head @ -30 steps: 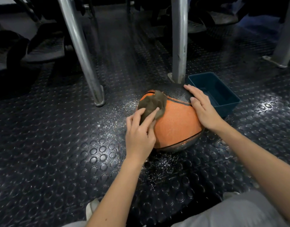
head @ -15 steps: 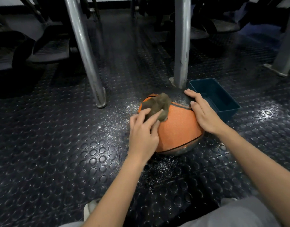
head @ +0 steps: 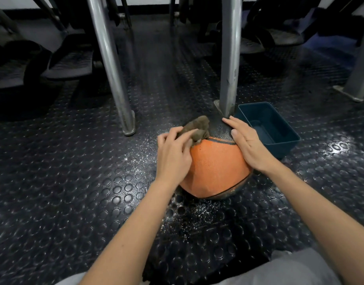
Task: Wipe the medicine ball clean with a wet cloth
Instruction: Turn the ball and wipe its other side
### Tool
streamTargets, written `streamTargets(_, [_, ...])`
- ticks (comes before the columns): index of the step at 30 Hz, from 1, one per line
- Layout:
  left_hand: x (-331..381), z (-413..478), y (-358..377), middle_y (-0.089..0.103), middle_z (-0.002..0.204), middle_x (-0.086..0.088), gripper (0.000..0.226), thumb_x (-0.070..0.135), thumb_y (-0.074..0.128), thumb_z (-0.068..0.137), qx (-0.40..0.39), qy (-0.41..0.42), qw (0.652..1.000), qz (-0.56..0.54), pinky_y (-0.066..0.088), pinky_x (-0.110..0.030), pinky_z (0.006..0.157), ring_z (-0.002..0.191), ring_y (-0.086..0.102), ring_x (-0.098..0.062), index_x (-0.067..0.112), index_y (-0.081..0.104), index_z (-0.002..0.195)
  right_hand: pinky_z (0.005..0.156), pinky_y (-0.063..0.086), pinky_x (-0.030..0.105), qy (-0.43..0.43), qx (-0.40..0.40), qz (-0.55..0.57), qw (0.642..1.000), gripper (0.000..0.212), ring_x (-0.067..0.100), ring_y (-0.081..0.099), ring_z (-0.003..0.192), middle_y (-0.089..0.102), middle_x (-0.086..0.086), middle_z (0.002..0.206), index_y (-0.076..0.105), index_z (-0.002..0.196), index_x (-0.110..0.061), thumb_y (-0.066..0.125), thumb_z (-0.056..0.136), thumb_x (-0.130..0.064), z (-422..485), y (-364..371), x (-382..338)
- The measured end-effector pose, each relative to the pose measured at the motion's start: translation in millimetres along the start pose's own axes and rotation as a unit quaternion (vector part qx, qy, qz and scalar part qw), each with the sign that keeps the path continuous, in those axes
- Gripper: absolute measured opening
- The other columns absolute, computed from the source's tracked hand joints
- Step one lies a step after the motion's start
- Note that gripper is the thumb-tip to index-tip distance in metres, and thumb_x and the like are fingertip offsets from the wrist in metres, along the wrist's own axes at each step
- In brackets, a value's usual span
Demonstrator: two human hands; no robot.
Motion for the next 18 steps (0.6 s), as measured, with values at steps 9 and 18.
streamTargets(9, [8,-81,11,0.055,0.116,0.005,0.031,0.018,0.055,0.084,-0.060,0.100,0.992,0.050,0.046,-0.035,0.080,0.102,0.037,-0.015,0.029,0.069,0.110,0.116,0.017,0.045,0.002,0.020,0.024,0.999,0.036,0.015,0.026,0.140,0.039,0.000,0.146,0.039,0.130,-0.038,0.028,0.096,-0.039,6,-2,3])
streamTargets(18, [9,-20,2,0.052,0.127,0.002,0.030,0.015,0.050,0.096,0.003,-0.003,1.000,0.000,0.024,-0.022,0.089,0.106,0.031,-0.012,0.027,0.065,0.119,0.114,0.021,0.050,0.016,0.054,0.032,0.998,0.036,0.020,0.030,0.138,0.041,0.001,0.146,0.038,0.128,-0.044,0.027,0.094,-0.049,3,-5,12])
Point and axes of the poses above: each hand's wrist, its own z-axis towards the middle knuckle, its own y-axis out of the palm, x = y × z, the point moved 7 cm from there along z, towards the middle knuckle
